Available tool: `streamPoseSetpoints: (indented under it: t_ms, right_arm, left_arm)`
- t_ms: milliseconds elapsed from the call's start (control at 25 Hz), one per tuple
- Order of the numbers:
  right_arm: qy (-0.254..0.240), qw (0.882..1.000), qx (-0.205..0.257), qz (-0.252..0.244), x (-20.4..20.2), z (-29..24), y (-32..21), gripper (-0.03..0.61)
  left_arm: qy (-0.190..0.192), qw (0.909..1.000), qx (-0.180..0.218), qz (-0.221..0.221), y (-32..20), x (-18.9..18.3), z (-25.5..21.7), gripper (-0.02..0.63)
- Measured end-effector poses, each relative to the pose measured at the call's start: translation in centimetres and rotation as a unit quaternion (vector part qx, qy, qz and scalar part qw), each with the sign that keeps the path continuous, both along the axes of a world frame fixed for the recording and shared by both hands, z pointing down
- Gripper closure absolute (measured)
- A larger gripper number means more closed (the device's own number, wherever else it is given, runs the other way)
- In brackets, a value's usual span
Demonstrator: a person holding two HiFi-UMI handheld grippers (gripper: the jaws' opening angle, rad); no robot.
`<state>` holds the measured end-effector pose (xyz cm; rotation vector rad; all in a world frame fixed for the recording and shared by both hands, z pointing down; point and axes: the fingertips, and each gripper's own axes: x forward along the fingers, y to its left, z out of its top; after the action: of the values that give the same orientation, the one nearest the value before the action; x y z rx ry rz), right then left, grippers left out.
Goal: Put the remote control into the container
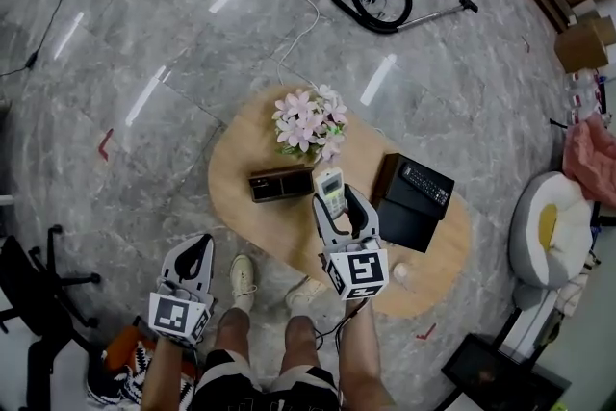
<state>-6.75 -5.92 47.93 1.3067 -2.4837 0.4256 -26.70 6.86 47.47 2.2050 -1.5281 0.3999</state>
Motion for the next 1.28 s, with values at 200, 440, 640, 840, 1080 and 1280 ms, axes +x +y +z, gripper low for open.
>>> streamPoseSetpoints:
  t_ms: [200,440,640,840,1080,1280]
  right_arm:
    - [-0.010,1.000,-0.001,-0.004,-1.9,1.0,-0.6,0.345]
    - [-0.027,1.000,0.001,-0.002,-3.4,2.0,-1.0,0.345]
    - [-0.037,0.999,0.009,0.002,-4.6,3.2,-1.4,0.345]
    - [-0.043,0.999,0.007,0.002,-5.5,4.9,-1.4,0.345]
    - [-0.046,0.999,0.013,0.010,-6.2,6.6,-1.5,0.345]
    - [-0.047,0.998,0.026,0.025,-6.1,7.5,-1.8,0.345]
  left_arm:
    - [-0.001,1.0000,-0.001,-0.004,-0.1,-1.7,0.9,0.606]
    - [0.000,1.0000,-0.005,-0.008,0.0,-3.2,1.8,0.606]
    - [0.000,0.9999,-0.011,-0.009,0.0,-4.3,3.2,0.606]
    - [0.001,0.9998,-0.017,-0.006,0.1,-5.0,4.4,0.606]
    - [-0.004,0.9996,-0.028,0.005,0.3,-5.7,6.2,0.606]
    - [-0.007,0.9992,-0.036,0.013,0.7,-6.1,7.3,0.606]
